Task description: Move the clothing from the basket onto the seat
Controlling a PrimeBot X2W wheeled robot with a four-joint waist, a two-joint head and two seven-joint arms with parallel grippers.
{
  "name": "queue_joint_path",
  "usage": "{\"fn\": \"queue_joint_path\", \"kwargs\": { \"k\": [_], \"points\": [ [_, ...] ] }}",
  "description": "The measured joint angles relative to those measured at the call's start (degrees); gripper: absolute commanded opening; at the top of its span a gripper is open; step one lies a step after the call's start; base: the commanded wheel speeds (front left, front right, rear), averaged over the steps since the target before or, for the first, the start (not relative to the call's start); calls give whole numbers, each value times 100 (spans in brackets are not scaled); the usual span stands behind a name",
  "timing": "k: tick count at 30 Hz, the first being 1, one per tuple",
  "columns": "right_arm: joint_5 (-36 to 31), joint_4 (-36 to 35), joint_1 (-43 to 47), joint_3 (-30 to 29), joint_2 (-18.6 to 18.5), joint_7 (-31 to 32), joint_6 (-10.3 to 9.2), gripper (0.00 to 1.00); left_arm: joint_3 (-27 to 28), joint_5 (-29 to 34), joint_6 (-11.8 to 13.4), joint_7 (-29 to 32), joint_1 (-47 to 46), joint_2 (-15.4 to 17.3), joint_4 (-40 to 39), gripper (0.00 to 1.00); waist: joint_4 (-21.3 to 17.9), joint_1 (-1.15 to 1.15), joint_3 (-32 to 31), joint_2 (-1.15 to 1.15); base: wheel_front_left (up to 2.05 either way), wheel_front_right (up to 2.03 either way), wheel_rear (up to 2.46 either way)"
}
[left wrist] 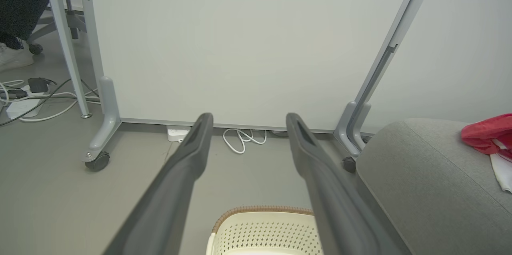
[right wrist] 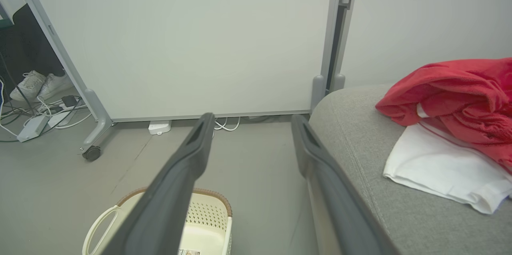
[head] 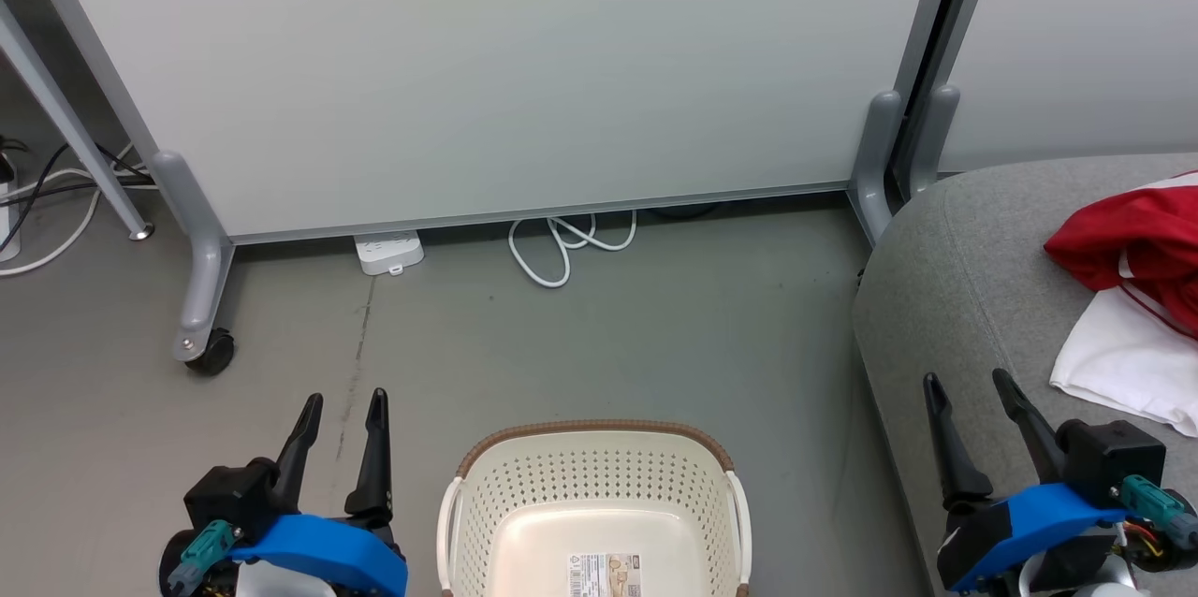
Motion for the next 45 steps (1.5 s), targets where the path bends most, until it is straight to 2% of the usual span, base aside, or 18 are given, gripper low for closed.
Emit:
{"fn": "queue_joint_path", "kwargs": {
  "k": [10,11,21,45],
  "points": [
    [42,57,0,70,0,-20,0,100,-40,-8,0,1,37,-15,77,100,-22,0,-1,0,0,0,0],
    [43,73,2,75,1,-19,0,0,-60,-14,0,2,40,-16,94,0,-24,0,2,0,0,0,0],
    [57,619,174,69,62,22,0,0,-120,-42,1,54,517,-132,534,0,-30,1,1,0,0,0,0],
    [2555,636,123,7,64,263,-1,0,337,-2085,1,683,489,-250,113,0,-123,1,16,0,0,0,0]
  ]
}}
